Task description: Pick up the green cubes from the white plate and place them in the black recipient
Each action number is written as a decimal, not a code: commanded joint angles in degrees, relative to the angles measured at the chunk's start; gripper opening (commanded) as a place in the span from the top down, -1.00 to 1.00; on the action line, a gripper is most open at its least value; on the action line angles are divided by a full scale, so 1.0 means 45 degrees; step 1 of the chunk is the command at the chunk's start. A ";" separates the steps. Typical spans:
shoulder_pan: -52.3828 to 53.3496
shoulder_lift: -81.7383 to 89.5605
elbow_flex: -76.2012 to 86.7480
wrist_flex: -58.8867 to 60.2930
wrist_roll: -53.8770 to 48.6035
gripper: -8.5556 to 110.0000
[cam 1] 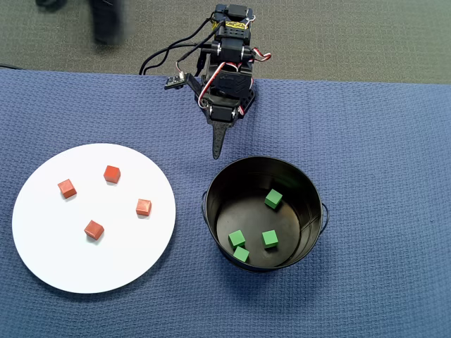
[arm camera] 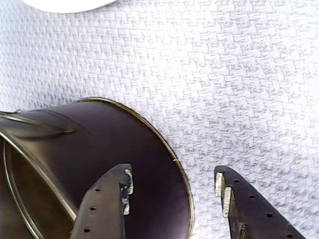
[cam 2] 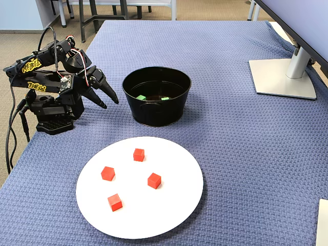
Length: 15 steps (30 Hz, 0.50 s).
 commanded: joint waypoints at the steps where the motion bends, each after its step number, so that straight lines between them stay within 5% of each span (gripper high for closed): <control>1: 0.0039 0.0078 0.0293 -0.0410 -0.0059 0.68; 15: 0.0293 0.0137 0.2305 -0.2363 0.0273 0.72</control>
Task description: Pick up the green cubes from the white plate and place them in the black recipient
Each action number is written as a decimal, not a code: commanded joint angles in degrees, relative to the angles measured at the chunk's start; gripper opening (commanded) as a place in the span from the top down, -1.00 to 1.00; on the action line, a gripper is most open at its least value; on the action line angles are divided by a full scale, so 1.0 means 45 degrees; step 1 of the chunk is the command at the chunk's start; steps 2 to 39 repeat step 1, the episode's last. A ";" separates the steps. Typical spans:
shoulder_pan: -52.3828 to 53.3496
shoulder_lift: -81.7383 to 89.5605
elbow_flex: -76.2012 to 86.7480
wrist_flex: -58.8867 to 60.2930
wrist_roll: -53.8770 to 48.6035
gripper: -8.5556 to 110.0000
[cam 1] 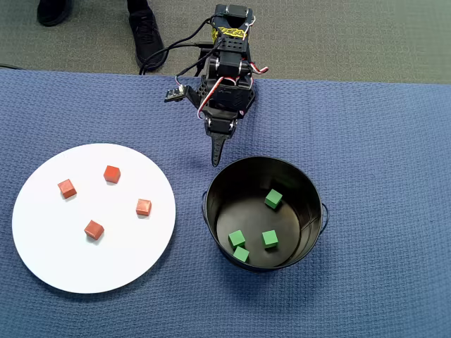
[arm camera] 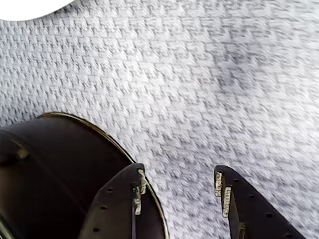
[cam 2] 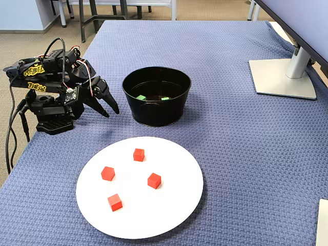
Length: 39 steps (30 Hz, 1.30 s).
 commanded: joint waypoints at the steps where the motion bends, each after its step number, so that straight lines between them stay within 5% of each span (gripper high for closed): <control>1: 0.0273 0.0098 0.0059 -0.0508 0.0234 0.72; 39: 0.0273 0.0098 0.0059 -0.0508 0.0234 0.72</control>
